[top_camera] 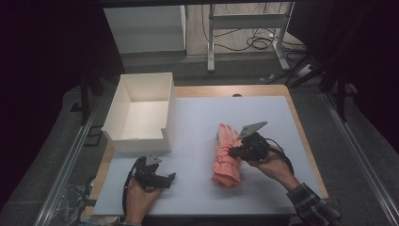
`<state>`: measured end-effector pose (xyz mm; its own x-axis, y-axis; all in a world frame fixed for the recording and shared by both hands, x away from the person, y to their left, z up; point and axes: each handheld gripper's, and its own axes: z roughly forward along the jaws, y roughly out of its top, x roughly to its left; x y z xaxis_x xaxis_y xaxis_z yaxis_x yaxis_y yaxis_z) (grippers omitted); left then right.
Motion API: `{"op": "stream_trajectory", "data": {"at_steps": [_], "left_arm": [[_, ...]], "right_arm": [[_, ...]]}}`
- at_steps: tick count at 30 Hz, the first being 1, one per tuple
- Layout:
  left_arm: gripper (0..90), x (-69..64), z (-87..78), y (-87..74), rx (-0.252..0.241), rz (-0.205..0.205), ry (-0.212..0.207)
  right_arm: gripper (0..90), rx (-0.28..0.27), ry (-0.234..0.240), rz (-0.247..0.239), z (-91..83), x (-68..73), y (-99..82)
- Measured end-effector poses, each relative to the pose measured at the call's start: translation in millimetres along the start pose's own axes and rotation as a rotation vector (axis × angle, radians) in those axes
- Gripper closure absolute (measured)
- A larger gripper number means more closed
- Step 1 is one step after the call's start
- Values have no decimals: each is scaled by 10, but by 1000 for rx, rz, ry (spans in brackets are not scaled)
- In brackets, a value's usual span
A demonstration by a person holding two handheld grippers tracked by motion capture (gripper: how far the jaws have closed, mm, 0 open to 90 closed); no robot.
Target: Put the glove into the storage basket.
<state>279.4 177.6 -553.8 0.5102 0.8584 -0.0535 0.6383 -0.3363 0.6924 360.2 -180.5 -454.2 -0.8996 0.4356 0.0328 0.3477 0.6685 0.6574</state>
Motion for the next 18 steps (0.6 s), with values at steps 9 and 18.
{"op": "stream_trajectory", "data": {"at_steps": [9,18], "left_arm": [[0,3,-3,0,4,5,0],[0,1,-3,0,5,3,0]], "right_arm": [[714,-79,-48,45,-288,-54,-141],[820,-89,-56,97,-270,-7,-533]]}}
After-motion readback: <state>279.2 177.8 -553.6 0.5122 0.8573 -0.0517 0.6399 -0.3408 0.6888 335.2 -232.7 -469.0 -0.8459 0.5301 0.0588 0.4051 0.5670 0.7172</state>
